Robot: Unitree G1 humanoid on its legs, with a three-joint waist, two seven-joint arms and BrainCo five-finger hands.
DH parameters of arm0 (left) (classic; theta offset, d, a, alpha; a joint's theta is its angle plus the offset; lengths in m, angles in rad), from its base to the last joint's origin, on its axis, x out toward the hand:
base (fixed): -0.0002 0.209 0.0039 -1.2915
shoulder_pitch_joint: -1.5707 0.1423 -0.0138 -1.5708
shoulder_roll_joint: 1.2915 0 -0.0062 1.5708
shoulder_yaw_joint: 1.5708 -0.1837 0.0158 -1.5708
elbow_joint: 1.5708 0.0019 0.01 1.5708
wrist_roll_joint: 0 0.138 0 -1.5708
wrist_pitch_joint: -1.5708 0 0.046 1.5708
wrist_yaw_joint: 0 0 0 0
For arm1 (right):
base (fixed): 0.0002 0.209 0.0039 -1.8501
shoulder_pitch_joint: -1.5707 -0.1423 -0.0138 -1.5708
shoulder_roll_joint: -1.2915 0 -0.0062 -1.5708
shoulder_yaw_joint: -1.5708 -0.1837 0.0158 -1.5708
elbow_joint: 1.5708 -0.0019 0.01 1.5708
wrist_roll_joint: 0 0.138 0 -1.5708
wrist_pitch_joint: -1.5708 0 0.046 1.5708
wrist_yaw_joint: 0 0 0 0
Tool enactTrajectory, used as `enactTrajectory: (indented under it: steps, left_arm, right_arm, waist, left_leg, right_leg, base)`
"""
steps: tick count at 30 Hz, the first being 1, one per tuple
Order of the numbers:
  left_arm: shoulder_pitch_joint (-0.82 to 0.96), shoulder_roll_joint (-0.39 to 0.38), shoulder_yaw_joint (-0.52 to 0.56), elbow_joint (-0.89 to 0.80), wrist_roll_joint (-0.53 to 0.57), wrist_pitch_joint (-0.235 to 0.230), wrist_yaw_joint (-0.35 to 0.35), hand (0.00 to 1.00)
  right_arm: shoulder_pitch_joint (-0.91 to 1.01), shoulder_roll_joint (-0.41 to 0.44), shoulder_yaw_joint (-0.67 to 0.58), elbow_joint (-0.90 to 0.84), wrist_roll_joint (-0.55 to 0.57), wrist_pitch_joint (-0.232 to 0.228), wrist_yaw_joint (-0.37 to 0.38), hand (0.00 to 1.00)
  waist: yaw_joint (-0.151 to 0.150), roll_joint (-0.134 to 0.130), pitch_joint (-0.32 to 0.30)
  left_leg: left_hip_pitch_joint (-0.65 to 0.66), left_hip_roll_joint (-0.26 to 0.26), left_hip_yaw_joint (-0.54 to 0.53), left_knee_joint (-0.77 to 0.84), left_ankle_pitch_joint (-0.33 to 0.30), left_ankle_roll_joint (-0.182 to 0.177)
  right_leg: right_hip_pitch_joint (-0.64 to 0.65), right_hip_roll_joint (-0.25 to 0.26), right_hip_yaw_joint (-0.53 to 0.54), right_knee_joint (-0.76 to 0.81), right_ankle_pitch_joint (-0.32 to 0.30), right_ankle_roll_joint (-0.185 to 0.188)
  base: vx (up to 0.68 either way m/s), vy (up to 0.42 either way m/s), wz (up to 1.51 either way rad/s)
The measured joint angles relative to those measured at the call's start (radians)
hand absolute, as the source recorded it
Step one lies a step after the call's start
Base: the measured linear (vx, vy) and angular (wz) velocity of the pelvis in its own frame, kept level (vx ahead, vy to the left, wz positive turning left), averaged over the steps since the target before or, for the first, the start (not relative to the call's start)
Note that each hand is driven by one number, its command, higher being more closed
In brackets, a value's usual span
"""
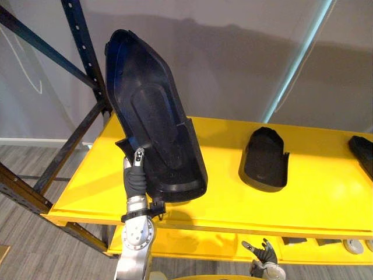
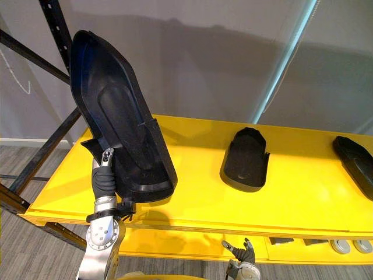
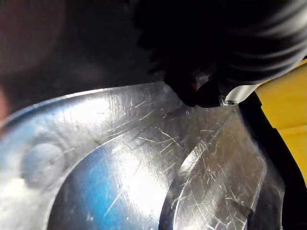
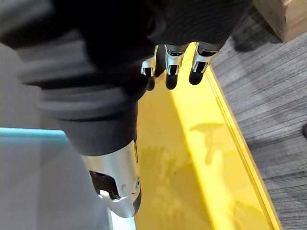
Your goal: Walk over and take plastic housings, then place them on the shelf
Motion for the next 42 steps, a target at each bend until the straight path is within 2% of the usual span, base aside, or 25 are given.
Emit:
enactTrajectory:
  steps: [3, 7, 12, 17, 21, 26, 29, 32, 37, 38, 42]
  left_arm:
    - [0.000, 0.015, 0.013, 0.021, 0.019, 0.004, 0.001, 1.00]
    - [-0.009, 0.062, 0.069, 0.034, 0.053, 0.035, 0.001, 1.00]
    - [-0.156, 0.131, 0.174, 0.150, 0.059, 0.093, 0.002, 1.00]
    - [-0.261, 0.168, 0.232, 0.266, 0.075, 0.119, 0.001, 1.00]
    - [-0.290, 0.189, 0.275, 0.416, 0.085, 0.159, -0.002, 1.00]
    - [-0.331, 0.205, 0.293, 0.557, 0.075, 0.193, -0.022, 1.00]
    - [-0.358, 0.217, 0.317, 0.629, 0.075, 0.201, -0.024, 1.00]
    - [-0.390, 0.233, 0.326, 0.670, 0.076, 0.218, -0.025, 1.00]
    - [-0.465, 0.281, 0.327, 0.773, 0.096, 0.237, -0.035, 1.00]
    - [-0.483, 0.298, 0.327, 0.794, 0.096, 0.240, -0.043, 0.00]
    - [-0.536, 0.337, 0.327, 0.846, 0.095, 0.243, -0.053, 0.00]
  right_arm:
    - [0.016, -0.008, 0.009, 0.031, -0.002, 0.000, 0.000, 0.00]
    - [0.047, -0.014, 0.029, 0.048, -0.009, 0.002, 0.009, 0.00]
    - [0.056, -0.016, 0.028, 0.083, -0.026, 0.006, 0.043, 0.00]
    - [0.037, -0.017, 0.019, 0.115, -0.049, 0.009, 0.063, 0.00]
    - [0.025, -0.019, 0.016, 0.117, -0.051, 0.009, 0.068, 0.00]
    - [0.024, -0.040, -0.005, 0.118, -0.066, 0.015, 0.088, 0.00]
    - [0.023, -0.046, -0.005, 0.117, -0.071, 0.020, 0.091, 0.00]
    - [0.018, -0.046, -0.004, 0.117, -0.072, 0.021, 0.104, 0.00]
    - [0.019, -0.046, -0.004, 0.117, -0.080, 0.022, 0.108, 0.00]
    - [0.019, -0.046, -0.004, 0.117, -0.080, 0.022, 0.108, 0.00]
    - [0.015, -0.046, -0.004, 0.128, -0.081, 0.023, 0.108, 0.00]
  waist:
    - [-0.001, 0.000, -0.010]
    - [-0.001, 0.004, -0.019]
    - [-0.005, 0.007, -0.037]
    - [-0.011, 0.005, -0.040]
    - [-0.032, 0.012, -0.037]
    - [-0.033, 0.025, -0.029]
    - [-0.038, 0.028, -0.025]
    - [-0.053, 0.026, -0.024]
    - [-0.055, 0.024, -0.023]
    - [-0.056, 0.022, -0.022]
    - [-0.056, 0.018, -0.019]
  left_leg:
    - [0.003, 0.006, 0.009, -0.014, 0.005, -0.005]
    - [0.018, 0.008, 0.028, -0.045, 0.018, -0.011]
    - [0.019, 0.005, 0.030, -0.069, 0.040, -0.014]
    - [0.033, -0.007, 0.032, -0.127, 0.081, -0.012]
    - [0.064, -0.019, 0.032, -0.210, 0.129, -0.016]
    - [0.081, -0.039, 0.025, -0.302, 0.185, -0.015]
    - [0.108, -0.064, -0.018, -0.352, 0.197, -0.017]
    - [0.112, -0.072, -0.025, -0.382, 0.211, -0.016]
    - [0.125, -0.078, -0.027, -0.412, 0.226, -0.018]
    - [0.125, -0.078, -0.027, -0.414, 0.230, -0.016]
    - [0.125, -0.079, -0.028, -0.416, 0.230, -0.015]
  right_leg:
    - [-0.002, 0.009, 0.013, -0.022, 0.014, 0.002]
    - [-0.003, 0.018, 0.034, -0.050, 0.031, 0.001]
    - [-0.001, 0.022, 0.039, -0.079, 0.052, 0.000]
    - [-0.001, 0.021, 0.050, -0.106, 0.076, -0.007]
    - [-0.014, 0.021, 0.063, -0.119, 0.095, -0.009]
    - [-0.037, 0.016, 0.072, -0.137, 0.122, -0.006]
    - [-0.037, 0.012, 0.091, -0.149, 0.131, -0.001]
    - [-0.038, 0.008, 0.090, -0.164, 0.136, 0.007]
    - [-0.037, 0.007, 0.097, -0.174, 0.138, 0.014]
    - [-0.037, 0.007, 0.097, -0.176, 0.138, 0.015]
    - [-0.036, 0.008, 0.100, -0.183, 0.143, 0.009]
  base:
    - [-0.07, -0.003, -0.12]
    - [-0.05, -0.007, -0.13]
    - [0.00, -0.004, -0.02]
    - [0.02, -0.005, -0.02]
    - [-0.04, -0.021, -0.07]
    - [-0.08, -0.008, -0.06]
    - [-0.08, 0.025, -0.14]
    - [-0.07, 0.017, 0.01]
    - [0.00, 0.001, -0.04]
    - [0.06, -0.006, -0.02]
    - [0.08, -0.006, -0.03]
